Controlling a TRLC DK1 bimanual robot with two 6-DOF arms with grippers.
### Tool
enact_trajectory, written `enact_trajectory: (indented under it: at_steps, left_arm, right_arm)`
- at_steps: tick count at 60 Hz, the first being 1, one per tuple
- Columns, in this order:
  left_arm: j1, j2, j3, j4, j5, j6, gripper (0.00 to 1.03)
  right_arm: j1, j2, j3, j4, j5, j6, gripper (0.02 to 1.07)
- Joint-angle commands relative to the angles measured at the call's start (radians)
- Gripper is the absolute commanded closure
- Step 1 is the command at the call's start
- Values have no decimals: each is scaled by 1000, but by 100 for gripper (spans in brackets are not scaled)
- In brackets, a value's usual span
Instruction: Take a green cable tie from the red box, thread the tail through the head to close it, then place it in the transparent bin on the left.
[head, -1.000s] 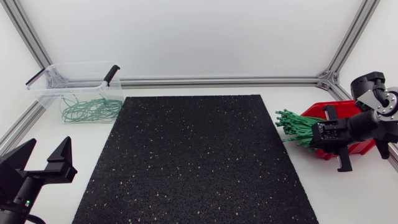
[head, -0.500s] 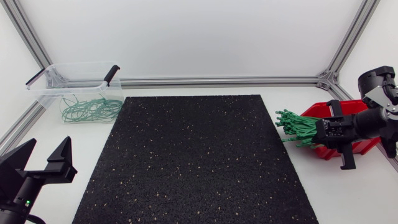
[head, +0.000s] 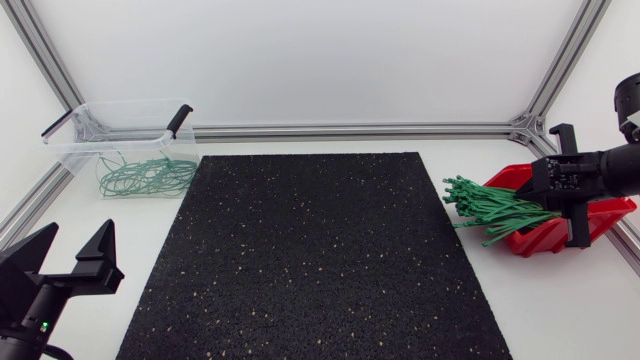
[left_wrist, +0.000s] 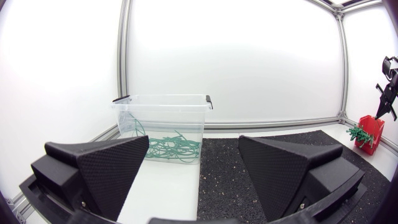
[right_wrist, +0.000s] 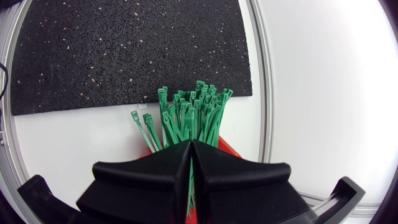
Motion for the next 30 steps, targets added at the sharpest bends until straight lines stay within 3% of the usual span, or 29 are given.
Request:
enact_trajectory:
  at_steps: [1, 20, 30]
  left_arm:
    - [-2, -5, -41, -15, 1, -14, 3]
    - [-2, -7, -41, -16, 4, -14, 3]
    - [-2, -7, -39, -19, 7, -14, 3]
  right_arm:
    - [0, -15, 5, -22, -8, 16, 101]
    - [14, 17, -38, -31, -8, 52, 101]
    - [15, 24, -29, -19, -67, 129, 101]
